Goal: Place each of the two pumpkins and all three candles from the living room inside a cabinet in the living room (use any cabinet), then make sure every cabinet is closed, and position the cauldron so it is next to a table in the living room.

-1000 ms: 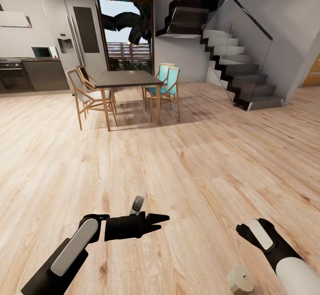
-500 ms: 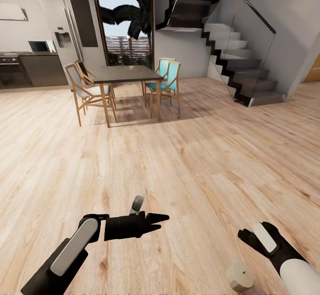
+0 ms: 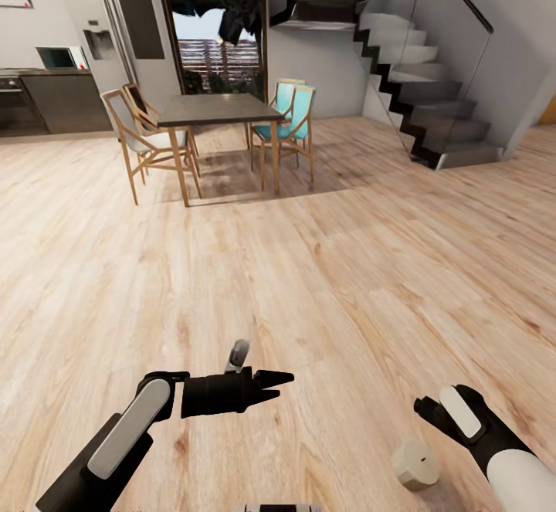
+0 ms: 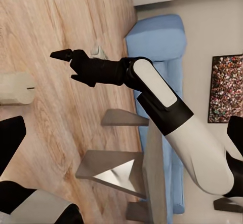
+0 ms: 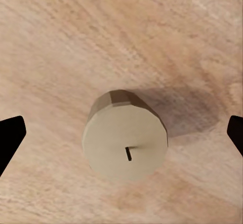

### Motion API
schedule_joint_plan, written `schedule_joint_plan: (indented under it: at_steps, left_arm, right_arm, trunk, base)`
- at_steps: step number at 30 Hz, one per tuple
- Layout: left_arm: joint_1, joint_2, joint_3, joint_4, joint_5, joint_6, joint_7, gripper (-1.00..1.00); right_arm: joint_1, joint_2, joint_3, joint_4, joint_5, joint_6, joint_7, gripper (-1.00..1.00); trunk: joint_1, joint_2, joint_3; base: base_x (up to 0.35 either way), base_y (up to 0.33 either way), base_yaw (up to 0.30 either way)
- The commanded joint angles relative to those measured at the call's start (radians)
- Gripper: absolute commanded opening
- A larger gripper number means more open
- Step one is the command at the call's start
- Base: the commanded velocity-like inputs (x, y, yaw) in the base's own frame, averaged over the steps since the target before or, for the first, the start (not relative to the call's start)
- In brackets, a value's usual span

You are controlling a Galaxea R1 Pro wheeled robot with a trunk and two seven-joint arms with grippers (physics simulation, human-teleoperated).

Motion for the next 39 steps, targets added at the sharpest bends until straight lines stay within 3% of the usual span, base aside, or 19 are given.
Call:
schedule_joint_plan:
  at_steps: [1,12,19,34,39]
  left_arm:
    - [-0.001,0.001,-0.001,0.001,-0.009,0.001,-0.01,1.0]
    - [-0.001,0.001,-0.001,0.001,-0.009,0.001,-0.01,1.0]
    - [-0.001,0.002,-0.001,0.001,-0.009,0.001,-0.01,1.0]
    - [-0.001,0.001,-0.001,0.001,-0.009,0.001,-0.01,1.0]
    - [-0.001,0.001,-0.001,0.001,-0.009,0.001,-0.01,1.0]
  right_arm:
    - [0.0,0.0,-0.001,-0.001,-0.01,0.001,-0.008,1.0]
    - [0.0,0.0,-0.001,-0.011,-0.009,-0.012,-0.007,1.0]
    - [0.0,0.0,-0.001,-0.005,-0.007,-0.039,0.072,1.0]
    - [0.0,0.001,-0.001,0.001,-0.007,-0.044,0.077,1.0]
    - [0.0,0.001,0.0,0.002,-0.008,-0.077,0.078,1.0]
  trunk:
    - [0.0,-0.001,-0.005]
    - [0.005,-0.003,-0.047]
    - [0.008,-0.005,-0.074]
    - [0.015,-0.008,-0.132]
    - [0.015,-0.008,-0.132]
  base:
    - [0.0,0.0,0.0]
    - [0.0,0.0,0.0]
    - [0.0,0.0,0.0]
    - [0.0,0.0,0.0]
    - [0.0,0.0,0.0]
